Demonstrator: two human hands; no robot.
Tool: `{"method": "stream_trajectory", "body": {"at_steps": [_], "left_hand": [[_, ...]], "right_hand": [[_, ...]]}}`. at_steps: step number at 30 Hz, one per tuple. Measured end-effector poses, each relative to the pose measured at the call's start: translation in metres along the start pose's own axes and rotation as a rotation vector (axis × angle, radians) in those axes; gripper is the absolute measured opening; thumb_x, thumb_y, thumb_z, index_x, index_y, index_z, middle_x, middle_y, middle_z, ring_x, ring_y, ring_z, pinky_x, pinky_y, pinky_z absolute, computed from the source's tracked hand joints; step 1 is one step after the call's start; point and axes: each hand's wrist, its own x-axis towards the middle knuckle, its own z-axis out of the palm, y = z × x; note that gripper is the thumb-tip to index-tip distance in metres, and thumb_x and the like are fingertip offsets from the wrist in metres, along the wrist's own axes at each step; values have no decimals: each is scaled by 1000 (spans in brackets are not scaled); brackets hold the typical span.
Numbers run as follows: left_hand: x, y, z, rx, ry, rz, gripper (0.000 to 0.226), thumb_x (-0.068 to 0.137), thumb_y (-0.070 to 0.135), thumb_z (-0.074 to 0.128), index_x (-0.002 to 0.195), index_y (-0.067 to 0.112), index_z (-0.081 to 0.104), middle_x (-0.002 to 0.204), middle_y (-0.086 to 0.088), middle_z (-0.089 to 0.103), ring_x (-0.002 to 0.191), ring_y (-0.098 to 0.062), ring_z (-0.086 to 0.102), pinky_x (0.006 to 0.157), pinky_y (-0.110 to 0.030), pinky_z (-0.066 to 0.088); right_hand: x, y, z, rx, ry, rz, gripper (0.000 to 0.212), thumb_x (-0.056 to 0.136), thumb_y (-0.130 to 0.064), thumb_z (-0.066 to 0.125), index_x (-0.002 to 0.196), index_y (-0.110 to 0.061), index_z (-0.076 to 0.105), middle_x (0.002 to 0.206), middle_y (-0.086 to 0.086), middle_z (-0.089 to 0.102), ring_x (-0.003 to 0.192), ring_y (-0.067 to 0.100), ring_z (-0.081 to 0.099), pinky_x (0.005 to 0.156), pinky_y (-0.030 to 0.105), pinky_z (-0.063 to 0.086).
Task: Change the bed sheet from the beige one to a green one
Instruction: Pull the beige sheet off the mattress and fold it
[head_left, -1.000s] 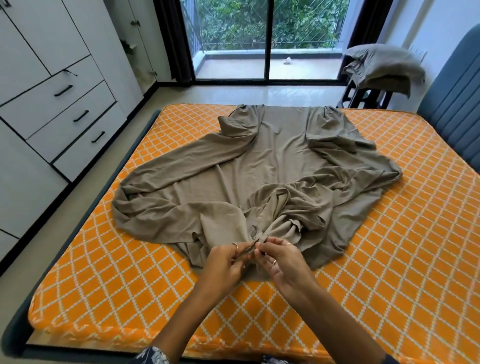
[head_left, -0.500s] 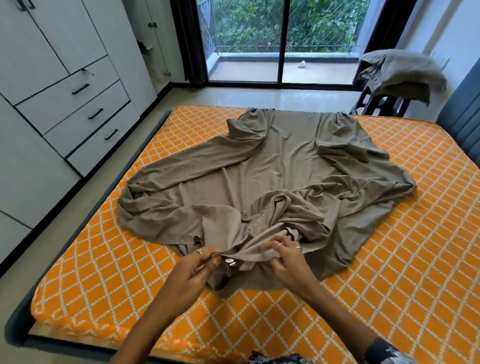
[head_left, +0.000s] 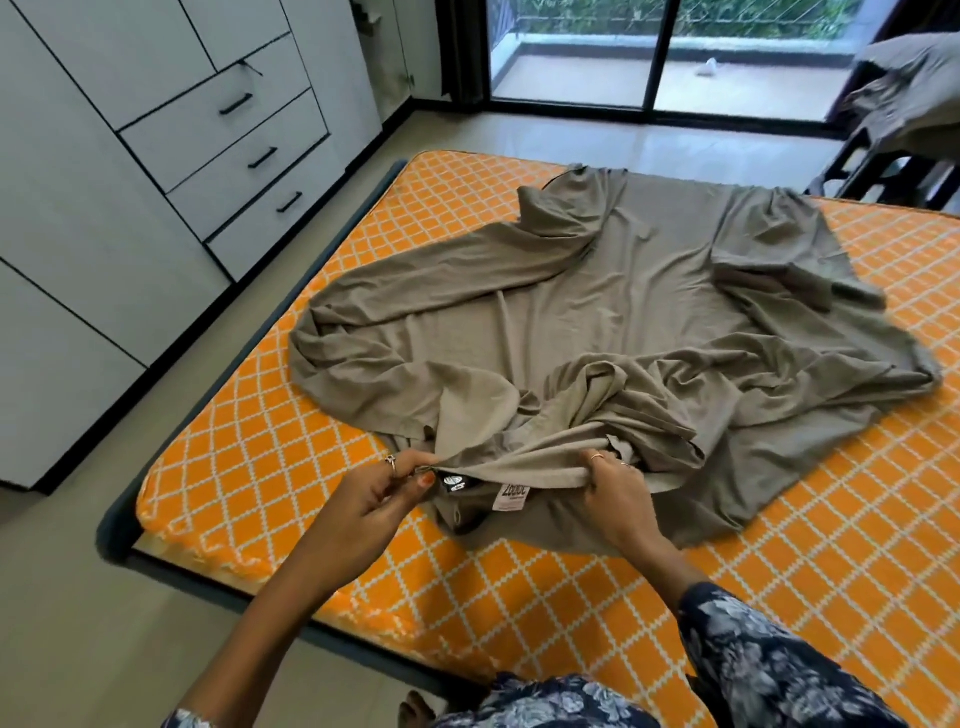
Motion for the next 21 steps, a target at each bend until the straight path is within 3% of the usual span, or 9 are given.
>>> {"method": "stream_trajectory", "body": {"at_steps": [5,9,12,15,17,20,21], "left_hand": [[-1,5,0,5,-29,-26,25,93,41,49,107,31,67,99,-1,71,97,-22,66,86,-51,49],[-5,-1,-5,114,-84,-9,39,90,62,43,111,37,65,90,-24,63,82,-44,60,75,-56,45],[-8,-3,-8,162,-91,-17,40,90,64,40,110,39,64,85,-22,63,75,-45,58,68,-56,46],[-15,-2,-13,135,-34,-44,35,91,59,42,109,38,64,83,-8,67,72,-41,59,67,-46,49],[-21,-4,-19,133,-9,-66,32,90,54,43,108,39,64,82,-4,66,70,-33,58,66,-41,47],[-32,-9,-29,133,14,-108,33,91,54,43,108,37,65,86,-16,65,80,-40,59,72,-53,47],[-36,-11,-32,130,24,-115,34,90,55,43,109,36,65,88,-16,65,82,-40,59,74,-53,47]], "right_hand": [[17,35,-11,-143,13,94,19,82,-9,55,97,-15,65,99,8,70,97,29,64,85,42,40],[57,56,-50,-257,10,170,8,81,-12,58,87,-14,62,94,12,68,97,31,62,92,44,38],[97,49,-73,-239,-45,110,8,78,-9,56,84,-11,60,94,16,65,95,36,59,88,41,39],[132,22,-67,-228,-347,-71,19,81,-15,49,93,-7,62,95,11,60,94,24,54,88,37,44],[139,-3,-50,-265,-521,-172,38,84,-27,41,105,-4,63,104,16,62,93,23,55,93,39,45],[138,-38,-20,-312,-532,-298,57,86,-45,30,120,-9,58,118,12,62,110,29,59,94,37,42],[139,-46,-9,-288,-548,-316,54,86,-45,34,121,-11,56,120,11,62,112,31,59,93,38,43]]}}
